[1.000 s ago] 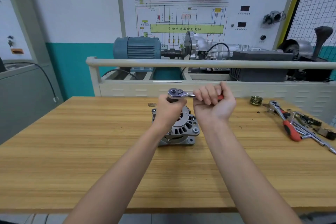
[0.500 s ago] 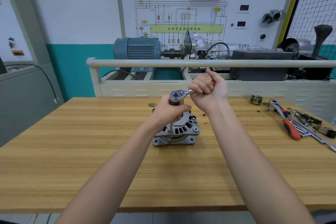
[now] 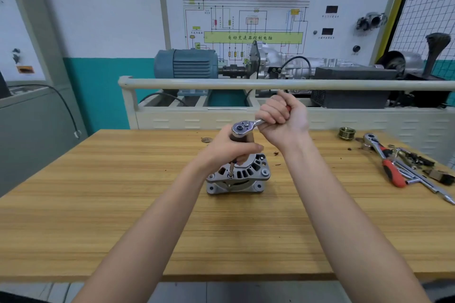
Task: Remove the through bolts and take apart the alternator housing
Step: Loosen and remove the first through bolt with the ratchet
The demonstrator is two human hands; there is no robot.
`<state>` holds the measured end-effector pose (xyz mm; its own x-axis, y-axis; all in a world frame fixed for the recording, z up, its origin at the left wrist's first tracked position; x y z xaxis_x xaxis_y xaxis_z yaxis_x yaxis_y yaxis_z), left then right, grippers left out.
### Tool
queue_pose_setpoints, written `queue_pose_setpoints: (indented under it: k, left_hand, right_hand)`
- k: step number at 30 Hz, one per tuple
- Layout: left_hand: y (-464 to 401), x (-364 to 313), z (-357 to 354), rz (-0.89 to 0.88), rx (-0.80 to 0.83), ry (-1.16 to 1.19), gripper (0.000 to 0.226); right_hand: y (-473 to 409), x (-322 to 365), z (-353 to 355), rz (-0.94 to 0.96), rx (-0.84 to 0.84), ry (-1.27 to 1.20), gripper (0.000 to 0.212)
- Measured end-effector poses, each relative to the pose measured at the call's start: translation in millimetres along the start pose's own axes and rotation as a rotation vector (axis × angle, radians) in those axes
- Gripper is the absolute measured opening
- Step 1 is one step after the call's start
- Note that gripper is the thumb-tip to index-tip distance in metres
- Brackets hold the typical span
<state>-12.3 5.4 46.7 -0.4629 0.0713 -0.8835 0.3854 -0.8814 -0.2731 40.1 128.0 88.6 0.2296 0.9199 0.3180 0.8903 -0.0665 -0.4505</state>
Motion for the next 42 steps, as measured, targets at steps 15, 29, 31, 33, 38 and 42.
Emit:
queue_pose_setpoints:
  k: [15, 29, 31, 33, 38, 42]
  left_hand:
    - [-10.7, 11.1, -15.4, -0.076, -0.518, -0.017, 0.05]
    - [-4.3, 5.2, -11.8, 0.047, -0.396, -0.053, 0.034]
    - [-7.8, 5.6, -16.8, 0.04, -0.52, -0.005, 0.038]
    - [-8.6, 5.9, -19.4, 0.044, -0.52, -0.001, 0.04]
    - [3.3, 1.6, -2.9, 0.054, -0.13, -0.053, 0.034]
    - [2.8, 1.2, -2.7, -0.061, -0.099, -0.005, 0.038]
  right_hand:
    - [25.0, -19.2, -6.4, 0.361, -0.064, 0.068, 0.051]
    - [18.7, -12.6, 1.8, 0.269, -0.044, 0.001, 0.049]
    - [33.0, -22.1, -0.1, 0.4, -0.051, 0.047, 0.049]
    - [39.0, -24.7, -1.7, 0.44, -0.046, 0.091, 0.049]
    - [11.7, -3.7, -1.5, 0.129, -0.054, 0.031, 0.045]
    - [-6.7, -1.6, -3.9, -0.011, -0.033, -0.001, 0.034]
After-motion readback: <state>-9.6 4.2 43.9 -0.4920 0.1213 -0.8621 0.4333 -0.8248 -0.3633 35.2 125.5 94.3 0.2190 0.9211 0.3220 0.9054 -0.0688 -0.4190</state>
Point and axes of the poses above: each hand's wrist, its own y-axis away from the middle knuckle, its own z-axis out of the back of the hand, x = y × z, the point moved 1 cm from there along -y, towards the middle knuckle, and after that the axes turned 14 degrees about x, right-handed, at the moved point
